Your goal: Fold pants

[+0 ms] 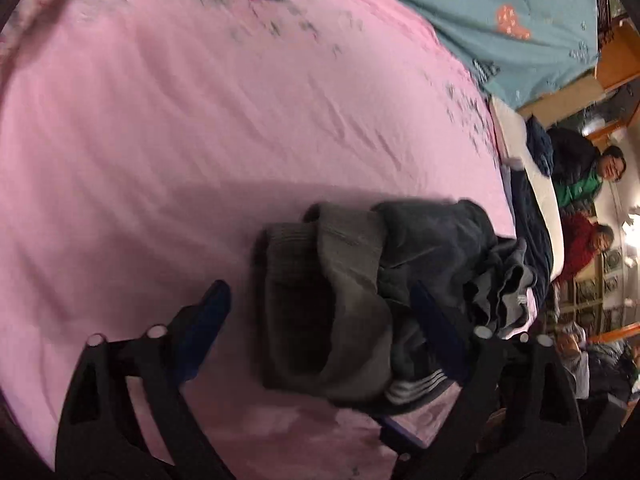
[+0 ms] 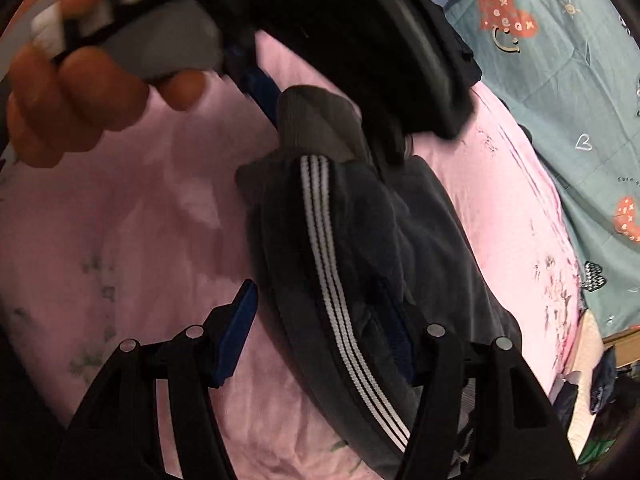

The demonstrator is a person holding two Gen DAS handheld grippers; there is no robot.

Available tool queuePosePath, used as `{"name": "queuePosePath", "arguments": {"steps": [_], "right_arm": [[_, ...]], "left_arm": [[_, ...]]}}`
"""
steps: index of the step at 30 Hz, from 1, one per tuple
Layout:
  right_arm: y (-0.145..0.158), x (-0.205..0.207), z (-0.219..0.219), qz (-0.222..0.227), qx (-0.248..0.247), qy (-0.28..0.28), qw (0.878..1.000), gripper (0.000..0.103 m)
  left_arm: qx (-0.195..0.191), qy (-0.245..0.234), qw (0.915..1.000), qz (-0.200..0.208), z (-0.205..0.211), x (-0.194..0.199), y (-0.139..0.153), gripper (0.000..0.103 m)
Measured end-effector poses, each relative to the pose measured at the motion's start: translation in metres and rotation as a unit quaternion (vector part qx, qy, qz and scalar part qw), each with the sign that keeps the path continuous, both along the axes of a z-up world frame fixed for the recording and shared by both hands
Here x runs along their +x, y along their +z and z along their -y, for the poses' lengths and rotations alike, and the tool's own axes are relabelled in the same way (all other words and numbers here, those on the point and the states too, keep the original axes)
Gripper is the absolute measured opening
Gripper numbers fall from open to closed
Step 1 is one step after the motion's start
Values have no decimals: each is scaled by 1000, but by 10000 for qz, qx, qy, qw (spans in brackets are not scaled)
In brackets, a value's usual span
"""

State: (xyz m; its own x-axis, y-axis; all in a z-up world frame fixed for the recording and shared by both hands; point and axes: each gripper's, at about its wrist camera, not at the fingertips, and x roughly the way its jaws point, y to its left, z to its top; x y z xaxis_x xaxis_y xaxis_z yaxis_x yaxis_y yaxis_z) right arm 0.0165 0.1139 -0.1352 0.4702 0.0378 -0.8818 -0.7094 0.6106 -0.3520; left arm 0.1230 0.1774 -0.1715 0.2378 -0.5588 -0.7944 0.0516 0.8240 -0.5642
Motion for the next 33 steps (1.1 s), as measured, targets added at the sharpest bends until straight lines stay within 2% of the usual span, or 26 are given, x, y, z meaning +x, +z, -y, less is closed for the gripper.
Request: {"name": "queuePosePath", "arguments": {"steps": [2,3,4,7,11,14,16,20,23,24,26,28,29,31,33], "right_arm": [[-7,0,-4,146,-93,-71,9998,56],[-9,0,-4,225,-84,-135,9996,43],[-11,1,-4,234,-72,-223,9995,30],[-3,2,-1,311,45,-342,9989,15],[22,-3,14,632,399,-453,9962,13],[48,-8,39,902,853,-667,9900,12],[69,-9,66,1053,1275,-933,9818,11],[94,-11,131,1080,2118,-1683,9566,11],[103,-16,187,1020,2773,-2302,9272,11],[101,-16,213,888,3126,-2591,9095,11],[96,-25,243,770,3442,-2947,8881,11],[86,-24,278,531,3886,-3391,8551,11],[79,-24,293,403,4104,-3579,8378,11],[58,-30,322,67,4670,-4007,7883,11],[39,-31,347,-222,5226,-4251,7387,11]], "left_arm": [[177,-88,9998,-37,8,2,-7,75],[202,-149,9997,34,10,2,-5,64],[34,-272,9996,52,11,2,-3,54],[60,-259,9996,132,9,-3,7,44],[253,-169,9980,562,18,-13,46,36],[92,-109,9948,1008,34,-20,92,26],[-4,-199,9910,1322,59,-22,122,25],[-136,-386,9865,1588,113,-18,153,24],[-248,-587,9840,1666,165,-14,170,24],[-204,-711,9825,1710,186,-12,173,24],[16,-1052,9778,1814,234,-11,176,24],[247,-1403,9731,1812,283,-13,169,24],[366,-1518,9710,1807,298,-12,166,25],[653,-1752,9643,1874,324,-15,164,25],[631,-1889,9612,1909,328,-19,166,25]]}}
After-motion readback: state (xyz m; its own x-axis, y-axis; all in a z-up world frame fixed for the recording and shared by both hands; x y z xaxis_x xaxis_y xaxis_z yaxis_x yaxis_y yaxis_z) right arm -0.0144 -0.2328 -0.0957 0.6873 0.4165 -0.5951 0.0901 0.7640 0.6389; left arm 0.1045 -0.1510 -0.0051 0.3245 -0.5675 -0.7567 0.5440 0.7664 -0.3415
